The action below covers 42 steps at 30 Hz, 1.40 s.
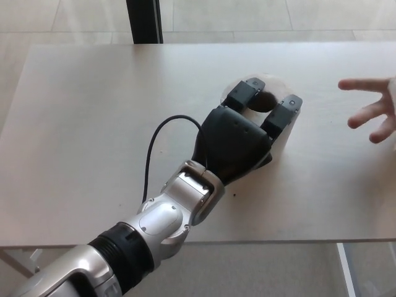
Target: A toilet paper roll is kept in the middle of the desk infront of the robot. The robot places its left hand on the top of the toilet paper roll to hold it still and uses its right hand to tear off a piece of toilet paper from it and hands the paper to a person
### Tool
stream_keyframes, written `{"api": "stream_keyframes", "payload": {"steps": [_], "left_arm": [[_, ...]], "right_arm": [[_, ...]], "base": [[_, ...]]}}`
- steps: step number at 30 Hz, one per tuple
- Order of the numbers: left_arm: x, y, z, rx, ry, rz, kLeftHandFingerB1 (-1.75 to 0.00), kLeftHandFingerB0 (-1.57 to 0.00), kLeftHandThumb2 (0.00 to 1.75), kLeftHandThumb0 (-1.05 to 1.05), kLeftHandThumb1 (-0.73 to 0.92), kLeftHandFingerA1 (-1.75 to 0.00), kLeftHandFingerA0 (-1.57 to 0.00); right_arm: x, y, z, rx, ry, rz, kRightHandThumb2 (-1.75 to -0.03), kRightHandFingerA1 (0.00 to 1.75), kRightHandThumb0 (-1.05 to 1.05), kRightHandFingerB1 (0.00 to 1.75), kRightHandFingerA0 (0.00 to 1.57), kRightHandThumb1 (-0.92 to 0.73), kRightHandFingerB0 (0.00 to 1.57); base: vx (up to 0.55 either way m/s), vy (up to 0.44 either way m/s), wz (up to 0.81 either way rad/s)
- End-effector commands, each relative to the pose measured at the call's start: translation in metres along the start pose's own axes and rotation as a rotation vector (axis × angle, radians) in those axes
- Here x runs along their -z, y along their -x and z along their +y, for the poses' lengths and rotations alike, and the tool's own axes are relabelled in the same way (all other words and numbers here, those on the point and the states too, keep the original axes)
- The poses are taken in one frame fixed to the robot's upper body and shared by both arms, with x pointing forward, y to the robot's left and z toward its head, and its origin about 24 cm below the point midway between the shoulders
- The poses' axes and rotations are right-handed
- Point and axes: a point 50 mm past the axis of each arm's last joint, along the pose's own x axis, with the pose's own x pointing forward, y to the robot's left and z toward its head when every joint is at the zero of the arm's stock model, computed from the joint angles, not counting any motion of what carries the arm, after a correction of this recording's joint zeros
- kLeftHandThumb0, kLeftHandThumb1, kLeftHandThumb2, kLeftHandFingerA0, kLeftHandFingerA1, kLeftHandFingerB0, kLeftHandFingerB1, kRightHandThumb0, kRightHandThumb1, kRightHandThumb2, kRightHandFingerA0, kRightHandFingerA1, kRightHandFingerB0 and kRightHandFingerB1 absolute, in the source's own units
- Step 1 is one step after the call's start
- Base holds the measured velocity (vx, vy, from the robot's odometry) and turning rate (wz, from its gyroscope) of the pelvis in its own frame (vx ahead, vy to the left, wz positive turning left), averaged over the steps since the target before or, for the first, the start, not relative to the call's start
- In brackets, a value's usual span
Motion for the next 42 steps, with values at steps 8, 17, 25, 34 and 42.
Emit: {"api": "stream_keyframes", "payload": {"steps": [8,17,25,34,42], "left_arm": [[0.017,0.018,-0.010,0.117,0.023,-0.022,-0.39,-0.24,0.70,-0.54,0.87,-0.52,-0.16],[0.032,0.022,0.004,0.099,-0.010,-0.040,-0.39,-0.19,0.69,-0.57,0.89,-0.53,-0.12],[0.043,0.033,0.011,0.122,-0.003,-0.046,-0.36,-0.21,0.69,-0.52,0.84,-0.49,-0.14],[0.055,0.048,0.029,-0.007,0.108,0.025,-0.37,-0.17,0.67,-0.54,0.85,-0.51,-0.11],[0.065,0.061,0.030,0.004,0.175,0.045,-0.39,-0.15,0.70,-0.54,0.81,-0.53,-0.13]], "right_arm": [[0.078,-0.006,-0.035,-0.244,0.975,0.090,-0.92,1.63,-0.09,0.96,0.86,-0.61,0.85],[0.098,0.001,-0.040,-0.378,1.203,0.193,-0.60,0.72,-0.29,0.45,0.65,-0.71,0.47],[0.108,0.007,-0.062,-0.485,1.526,0.411,-0.65,0.05,-0.67,0.24,0.00,-0.77,0.07],[0.088,0.022,-0.068,-0.524,1.410,0.443,-0.98,0.12,-1.03,0.15,0.00,-0.66,0.07],[0.060,0.039,-0.059,-0.577,1.226,0.351,-1.02,0.20,-0.98,0.06,0.00,-0.66,0.00]], "base": [[0.00,0.000,0.00],[0.00,0.000,0.00],[0.00,0.000,0.00],[0.00,0.000,0.00],[0.00,0.000,0.00]]}}
